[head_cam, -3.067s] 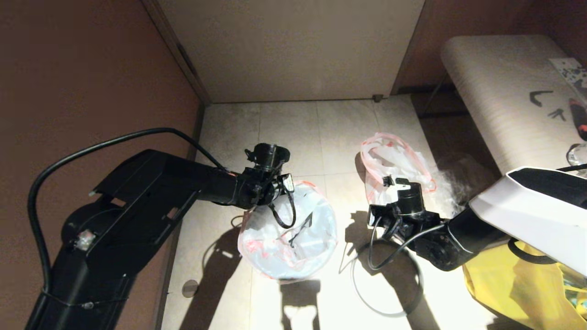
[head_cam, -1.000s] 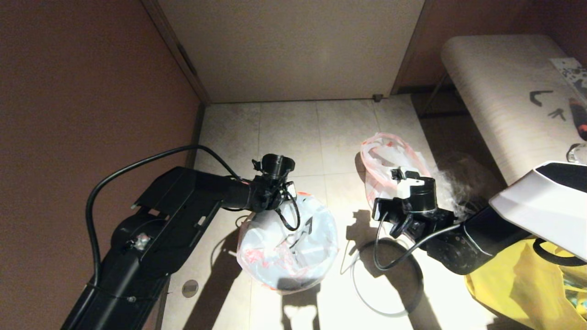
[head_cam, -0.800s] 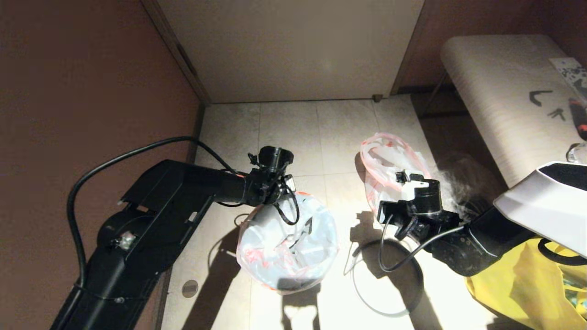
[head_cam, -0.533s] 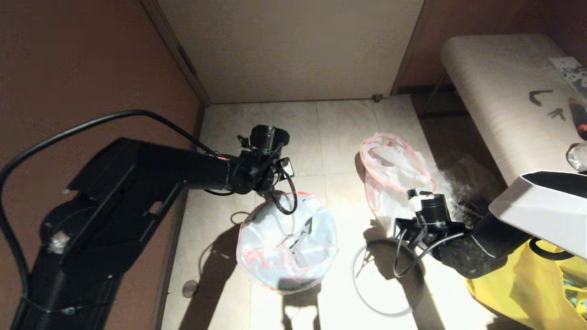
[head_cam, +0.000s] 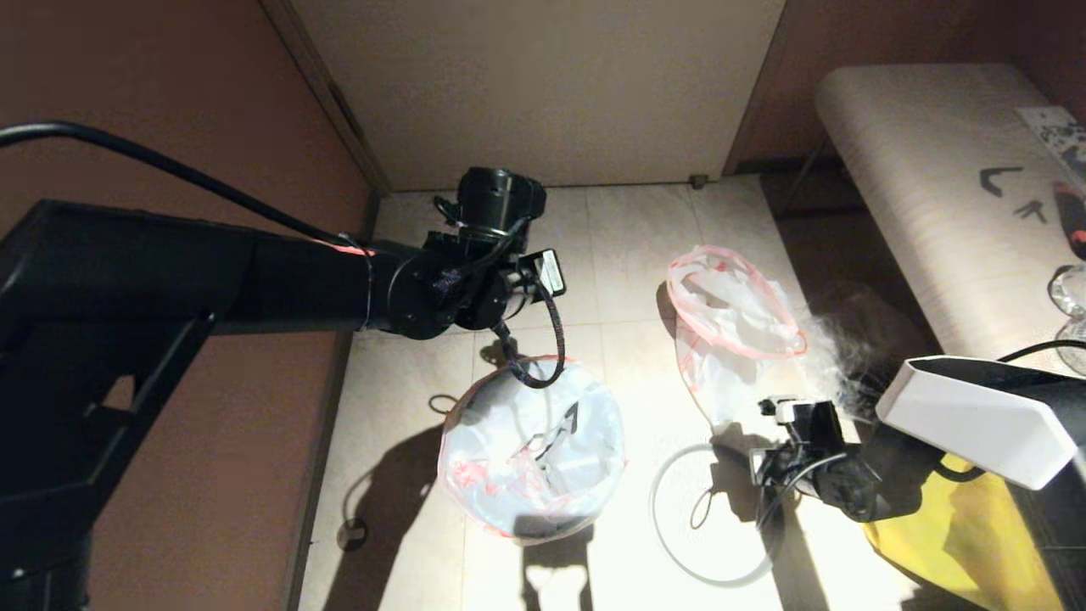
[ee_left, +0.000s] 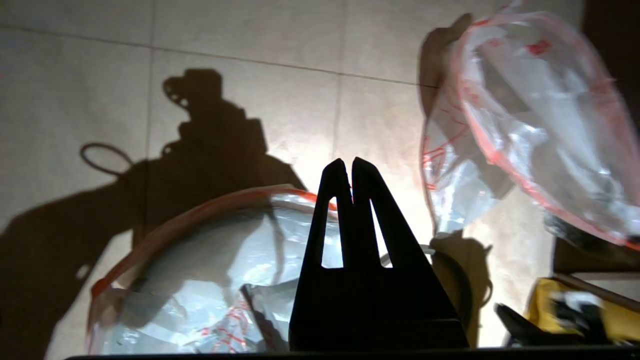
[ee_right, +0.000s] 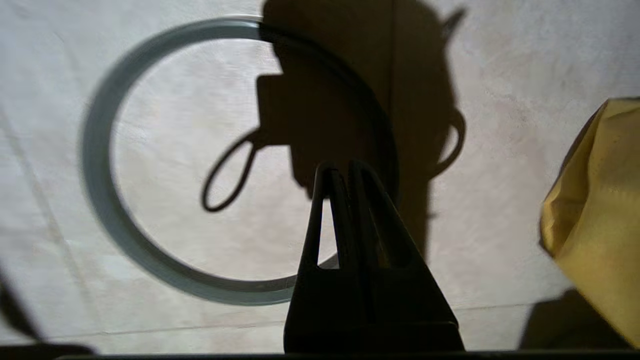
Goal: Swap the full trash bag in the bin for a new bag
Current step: Place the trash can ring on the trash can
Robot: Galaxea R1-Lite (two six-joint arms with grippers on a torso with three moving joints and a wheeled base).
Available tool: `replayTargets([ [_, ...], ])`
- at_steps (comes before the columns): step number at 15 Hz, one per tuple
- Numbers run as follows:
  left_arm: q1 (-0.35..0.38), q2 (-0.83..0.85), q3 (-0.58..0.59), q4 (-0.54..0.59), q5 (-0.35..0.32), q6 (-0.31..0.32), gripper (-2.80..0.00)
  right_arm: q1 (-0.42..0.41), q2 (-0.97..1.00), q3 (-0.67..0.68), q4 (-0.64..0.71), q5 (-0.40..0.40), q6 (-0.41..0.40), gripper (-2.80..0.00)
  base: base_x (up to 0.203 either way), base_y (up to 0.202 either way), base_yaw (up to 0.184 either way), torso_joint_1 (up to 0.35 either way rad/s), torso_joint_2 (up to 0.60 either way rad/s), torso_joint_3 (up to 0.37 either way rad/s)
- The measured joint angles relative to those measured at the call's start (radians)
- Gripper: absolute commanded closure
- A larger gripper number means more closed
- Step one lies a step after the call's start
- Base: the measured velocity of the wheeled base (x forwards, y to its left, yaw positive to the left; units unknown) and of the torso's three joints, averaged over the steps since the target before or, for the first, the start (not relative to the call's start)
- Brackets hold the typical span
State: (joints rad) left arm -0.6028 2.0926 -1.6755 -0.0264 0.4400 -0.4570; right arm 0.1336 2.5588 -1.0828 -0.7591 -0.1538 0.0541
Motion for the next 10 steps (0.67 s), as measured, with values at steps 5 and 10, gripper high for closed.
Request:
replayTargets([
  [5,-0.026,-0.022,-0.001,0.000,0.001,-0.003,0.00,-0.073,0.199,-0.211,0.048,0.045,-0.265,-2.80,0.000,0.000,0.000,0.000,0.00,0.000],
  [10,-0.029,-0.059,0.004,0.001,0.020,-0.002,0.00,-0.090,0.293,-0.404,0.168,0.053,-0.324,-2.80,0.000,0.000,0.000,0.000,0.00,0.000],
])
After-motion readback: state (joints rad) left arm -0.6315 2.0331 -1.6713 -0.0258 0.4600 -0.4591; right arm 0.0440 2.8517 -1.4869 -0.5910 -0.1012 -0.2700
